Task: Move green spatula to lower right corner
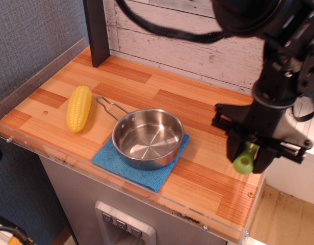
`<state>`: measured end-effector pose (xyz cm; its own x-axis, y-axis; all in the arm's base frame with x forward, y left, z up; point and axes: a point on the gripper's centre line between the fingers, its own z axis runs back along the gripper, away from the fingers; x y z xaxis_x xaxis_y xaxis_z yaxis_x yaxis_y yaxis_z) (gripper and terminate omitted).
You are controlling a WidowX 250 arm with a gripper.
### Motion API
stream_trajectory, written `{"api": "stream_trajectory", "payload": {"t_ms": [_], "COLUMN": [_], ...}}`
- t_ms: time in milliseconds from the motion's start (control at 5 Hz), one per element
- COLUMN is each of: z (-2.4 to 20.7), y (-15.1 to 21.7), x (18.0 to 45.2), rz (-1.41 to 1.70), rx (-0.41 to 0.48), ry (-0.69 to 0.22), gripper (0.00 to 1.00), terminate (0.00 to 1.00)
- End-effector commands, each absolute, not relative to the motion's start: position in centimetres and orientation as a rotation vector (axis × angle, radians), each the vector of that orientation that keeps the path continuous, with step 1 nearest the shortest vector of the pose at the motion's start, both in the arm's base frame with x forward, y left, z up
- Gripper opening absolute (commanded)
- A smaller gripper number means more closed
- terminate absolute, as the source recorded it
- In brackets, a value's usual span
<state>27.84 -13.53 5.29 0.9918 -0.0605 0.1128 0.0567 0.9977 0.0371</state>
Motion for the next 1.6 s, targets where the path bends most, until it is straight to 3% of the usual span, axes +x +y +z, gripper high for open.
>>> {"api": "stream_trajectory", "payload": {"t_ms": [0, 400, 600, 800, 1200, 1400], "z": [3.8, 1.5, 1.1, 2.3, 9.2, 11.5], "y": [-11.4, -10.7, -11.1, -11.4, -10.3, -8.7], "x": [25.9, 25.0, 25.0, 25.5, 26.2, 26.4], "rz": [-0.025, -0.059, -0.099, -0.12, -0.117, -0.09], "rx": [0.017, 0.021, 0.022, 0.013, -0.003, -0.023], "ry": [-0.061, -0.003, 0.016, -0.02, -0.22, -0.267], "gripper": [0.0, 0.0, 1.0, 1.0, 1.0, 1.0], "terminate": [0.0, 0.0, 0.0, 0.0, 0.0, 0.0]}}
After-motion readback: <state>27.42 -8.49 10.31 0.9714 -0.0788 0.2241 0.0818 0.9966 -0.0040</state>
